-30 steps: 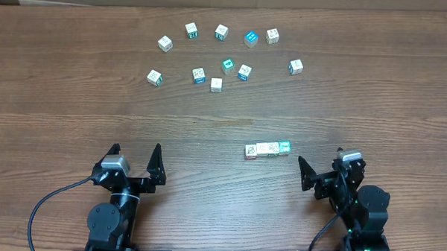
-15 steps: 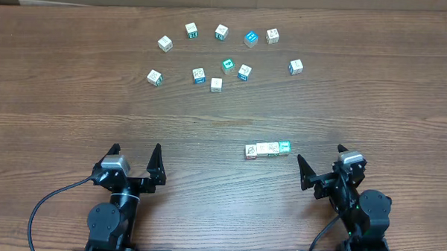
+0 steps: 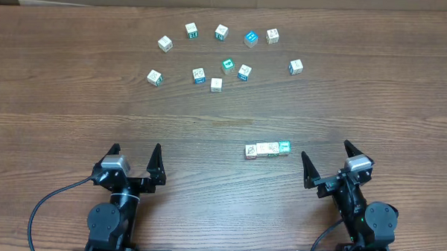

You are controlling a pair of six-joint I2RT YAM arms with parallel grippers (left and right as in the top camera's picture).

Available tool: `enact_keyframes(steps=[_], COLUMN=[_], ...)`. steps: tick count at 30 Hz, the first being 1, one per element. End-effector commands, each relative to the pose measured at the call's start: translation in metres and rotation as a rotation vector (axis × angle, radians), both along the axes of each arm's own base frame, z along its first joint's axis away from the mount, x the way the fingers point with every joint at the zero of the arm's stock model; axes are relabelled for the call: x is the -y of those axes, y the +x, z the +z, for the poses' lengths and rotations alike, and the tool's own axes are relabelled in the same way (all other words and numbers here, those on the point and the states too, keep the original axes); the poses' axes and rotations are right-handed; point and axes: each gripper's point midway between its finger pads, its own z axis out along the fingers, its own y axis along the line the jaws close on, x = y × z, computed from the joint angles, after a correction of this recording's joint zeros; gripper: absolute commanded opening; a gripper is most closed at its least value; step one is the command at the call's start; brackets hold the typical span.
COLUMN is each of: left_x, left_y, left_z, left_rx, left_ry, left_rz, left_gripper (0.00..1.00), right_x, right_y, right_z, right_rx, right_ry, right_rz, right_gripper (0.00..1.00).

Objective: Form a horizontal line

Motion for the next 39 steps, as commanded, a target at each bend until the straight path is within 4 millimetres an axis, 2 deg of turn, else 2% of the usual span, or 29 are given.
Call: enact_keyframes(steps=[1, 10, 15, 39], left_x=[0.002, 0.002, 0.002, 0.002], left_y=[-0.001, -0.001, -0.001, -0.001], left_z=[0.002, 0.002, 0.002, 0.002], left_rx=[0.013, 0.013, 0.013, 0.013], left_ry=[0.025, 0.025, 0.025, 0.025], left_rz=[-0.014, -0.014, -0.014, -0.014], left_gripper=[0.99, 0.99, 1.00, 1.00], right_x=[0.000, 0.000, 0.000, 0.000], right_y=[-0.001, -0.002, -0.004, -0.004], right_z=[0.002, 0.005, 0.013, 0.013], right_rx=[0.018, 0.034, 0.070, 0.069], right_ry=[0.003, 0.003, 0.006, 0.006], right_rz=[0.000, 0.000, 0.000, 0.000], right_gripper=[1.00, 1.00, 1.00, 1.00])
